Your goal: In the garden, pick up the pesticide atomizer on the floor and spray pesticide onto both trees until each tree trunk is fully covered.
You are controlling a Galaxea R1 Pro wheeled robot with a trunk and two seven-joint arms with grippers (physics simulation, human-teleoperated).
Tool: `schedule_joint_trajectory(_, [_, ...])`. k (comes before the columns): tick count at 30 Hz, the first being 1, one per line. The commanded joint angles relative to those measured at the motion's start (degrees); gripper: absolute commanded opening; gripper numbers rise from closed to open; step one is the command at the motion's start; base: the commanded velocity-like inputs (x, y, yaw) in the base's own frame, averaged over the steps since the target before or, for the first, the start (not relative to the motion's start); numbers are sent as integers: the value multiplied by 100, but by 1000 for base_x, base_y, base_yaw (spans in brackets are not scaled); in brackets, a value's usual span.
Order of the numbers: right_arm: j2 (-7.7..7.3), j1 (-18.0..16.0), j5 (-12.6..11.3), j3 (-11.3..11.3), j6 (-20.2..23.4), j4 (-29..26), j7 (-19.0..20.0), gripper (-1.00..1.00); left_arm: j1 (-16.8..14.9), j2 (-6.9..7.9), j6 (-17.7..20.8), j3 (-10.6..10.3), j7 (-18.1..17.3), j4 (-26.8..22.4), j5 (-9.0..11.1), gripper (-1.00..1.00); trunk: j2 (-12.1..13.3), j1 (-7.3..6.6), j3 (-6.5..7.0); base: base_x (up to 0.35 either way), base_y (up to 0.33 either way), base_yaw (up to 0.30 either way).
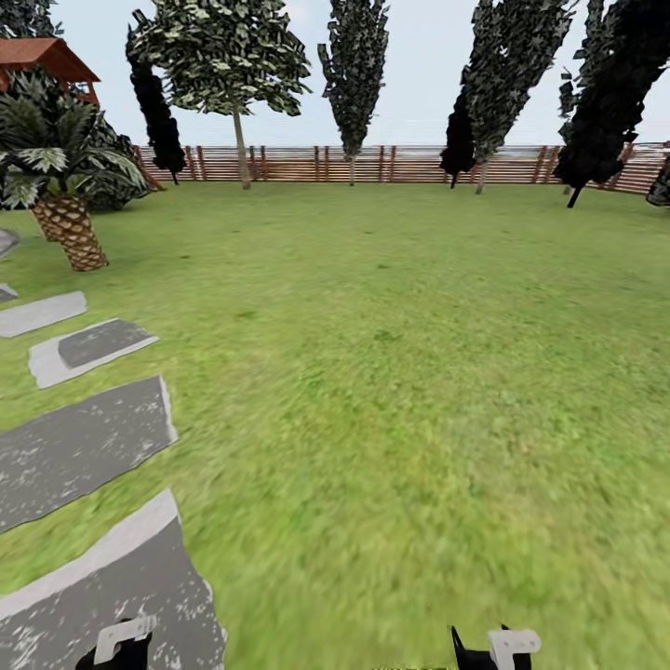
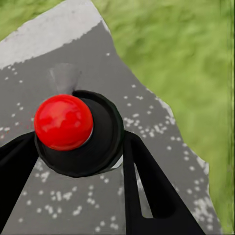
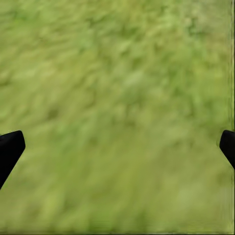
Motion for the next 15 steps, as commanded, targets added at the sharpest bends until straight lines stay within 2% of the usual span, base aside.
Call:
schedule_joint_trajectory(1, [0, -5, 13, -8, -18, 7, -2, 100, -1, -3, -12, 37, -48, 3, 16, -100, -2, -1, -5, 0, 0, -300])
schedule_joint_trajectory(15, [2, -5, 13, -8, -18, 7, -2, 100, -2, 0, -19, 40, -48, 9, 16, -100, -2, -1, -5, 0, 0, -300])
